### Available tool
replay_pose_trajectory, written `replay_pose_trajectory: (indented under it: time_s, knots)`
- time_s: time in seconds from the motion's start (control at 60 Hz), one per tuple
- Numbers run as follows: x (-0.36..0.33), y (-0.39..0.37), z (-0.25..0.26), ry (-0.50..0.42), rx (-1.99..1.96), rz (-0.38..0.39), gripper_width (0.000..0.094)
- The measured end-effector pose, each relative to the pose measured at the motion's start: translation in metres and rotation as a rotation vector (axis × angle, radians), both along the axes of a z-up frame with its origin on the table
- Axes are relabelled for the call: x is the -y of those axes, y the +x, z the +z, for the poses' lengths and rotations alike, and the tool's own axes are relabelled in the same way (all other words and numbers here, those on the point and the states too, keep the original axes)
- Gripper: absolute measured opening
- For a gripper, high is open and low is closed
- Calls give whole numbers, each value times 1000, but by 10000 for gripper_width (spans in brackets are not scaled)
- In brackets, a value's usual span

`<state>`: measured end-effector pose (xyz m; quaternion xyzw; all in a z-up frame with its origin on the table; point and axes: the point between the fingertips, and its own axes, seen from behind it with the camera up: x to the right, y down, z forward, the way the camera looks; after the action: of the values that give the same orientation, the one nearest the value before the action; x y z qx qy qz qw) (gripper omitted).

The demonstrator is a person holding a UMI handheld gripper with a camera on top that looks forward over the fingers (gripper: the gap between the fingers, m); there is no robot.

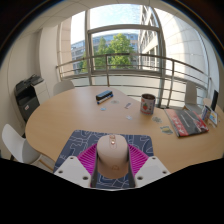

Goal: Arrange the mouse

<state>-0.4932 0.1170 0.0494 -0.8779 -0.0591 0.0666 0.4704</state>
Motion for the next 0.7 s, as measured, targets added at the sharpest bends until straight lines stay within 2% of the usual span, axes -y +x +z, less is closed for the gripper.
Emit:
replay_pose_trajectory:
  time_s: [0.133, 0.25, 0.3, 0.367, 0.417, 0.483, 0.7]
  knots:
    - [-4, -14, -48, -74, 53, 6, 446]
    - [-2, -16, -56, -81, 66, -11, 556]
    - [-1, -13, -50, -80, 82, -25, 646]
    - [6, -13, -38, -66, 94, -37, 862]
    - [12, -12, -23, -51, 101, -48, 819]
    - [26, -12, 2, -27, 111, -67, 859]
    - [113, -16, 93, 55, 121, -148, 848]
